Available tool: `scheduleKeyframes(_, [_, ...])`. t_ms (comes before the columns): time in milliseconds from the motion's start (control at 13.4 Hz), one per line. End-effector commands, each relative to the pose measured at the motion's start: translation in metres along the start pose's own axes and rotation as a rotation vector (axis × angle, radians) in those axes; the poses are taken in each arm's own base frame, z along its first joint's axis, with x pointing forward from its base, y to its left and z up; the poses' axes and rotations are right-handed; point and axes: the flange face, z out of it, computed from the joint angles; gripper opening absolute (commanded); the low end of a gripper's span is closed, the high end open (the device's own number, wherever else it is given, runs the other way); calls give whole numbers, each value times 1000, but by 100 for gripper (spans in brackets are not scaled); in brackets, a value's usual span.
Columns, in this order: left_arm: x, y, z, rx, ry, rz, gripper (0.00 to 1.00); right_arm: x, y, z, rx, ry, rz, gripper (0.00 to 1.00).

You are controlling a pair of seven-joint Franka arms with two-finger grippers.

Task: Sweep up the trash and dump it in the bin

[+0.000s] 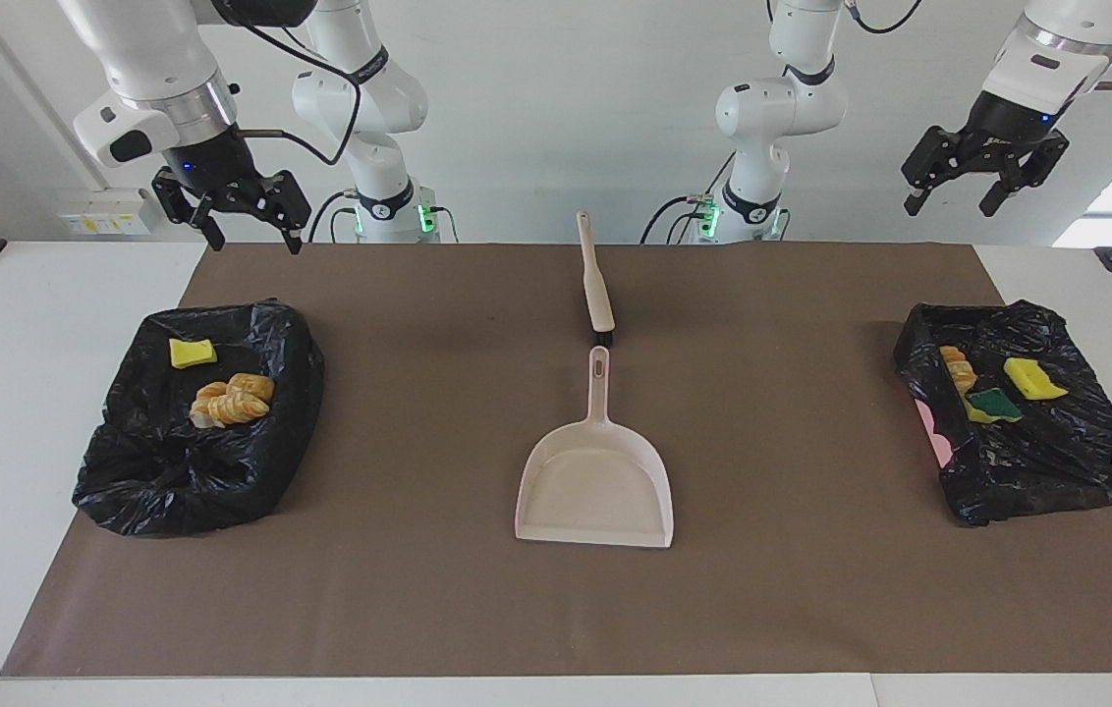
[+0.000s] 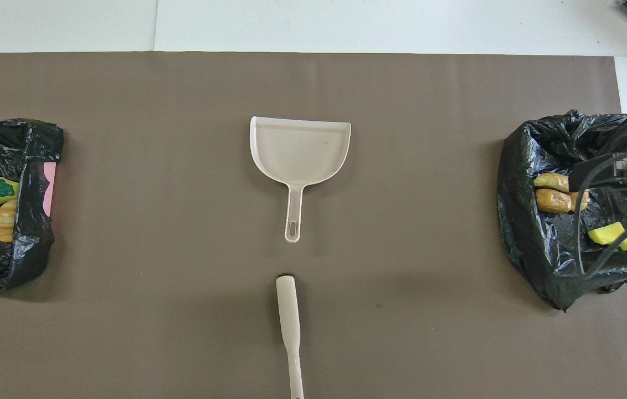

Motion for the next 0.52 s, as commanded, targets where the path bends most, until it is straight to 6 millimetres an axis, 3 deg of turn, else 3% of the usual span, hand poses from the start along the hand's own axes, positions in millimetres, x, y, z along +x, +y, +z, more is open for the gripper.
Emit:
scheduleKeyframes(0, [-8,-2,-1,-1,-6,-10,100,-2,3,-5,15,-9,24,100])
scheduleKeyframes(447, [-8,-3,-1,-1,-6,-10,100,-3,-1,-4,13,-12,16,100])
